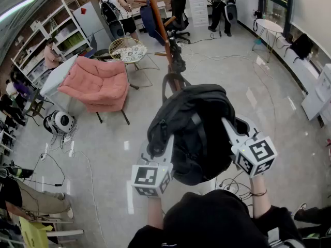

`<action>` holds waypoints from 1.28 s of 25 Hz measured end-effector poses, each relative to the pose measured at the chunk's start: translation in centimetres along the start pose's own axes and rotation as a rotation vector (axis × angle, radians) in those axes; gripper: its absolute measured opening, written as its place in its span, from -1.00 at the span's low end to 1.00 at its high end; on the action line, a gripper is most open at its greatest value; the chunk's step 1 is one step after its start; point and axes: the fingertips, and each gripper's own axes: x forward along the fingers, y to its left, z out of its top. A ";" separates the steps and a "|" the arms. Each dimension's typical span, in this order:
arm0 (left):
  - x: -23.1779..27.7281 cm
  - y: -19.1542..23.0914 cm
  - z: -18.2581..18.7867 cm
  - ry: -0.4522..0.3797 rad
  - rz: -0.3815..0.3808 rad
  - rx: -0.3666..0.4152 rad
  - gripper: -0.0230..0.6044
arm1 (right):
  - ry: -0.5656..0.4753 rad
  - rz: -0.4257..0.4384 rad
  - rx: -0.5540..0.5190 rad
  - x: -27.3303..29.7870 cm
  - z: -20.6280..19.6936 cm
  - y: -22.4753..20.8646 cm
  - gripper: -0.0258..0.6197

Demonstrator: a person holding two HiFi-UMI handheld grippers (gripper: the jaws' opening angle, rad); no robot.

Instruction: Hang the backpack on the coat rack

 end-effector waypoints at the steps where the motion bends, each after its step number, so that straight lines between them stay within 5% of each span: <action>1: 0.1 0.2 0.0 0.001 0.000 0.000 -0.55 | 0.002 0.000 0.001 0.2 0.0 0.0 -0.78; 22: 3.0 -0.4 -1.0 0.054 0.056 -0.026 -0.55 | 0.021 0.041 0.083 2.2 -1.6 -3.1 -0.77; 32: 6.1 2.7 -2.4 0.107 0.088 -0.059 -0.55 | 0.064 0.053 0.134 7.1 -3.1 -4.3 -0.78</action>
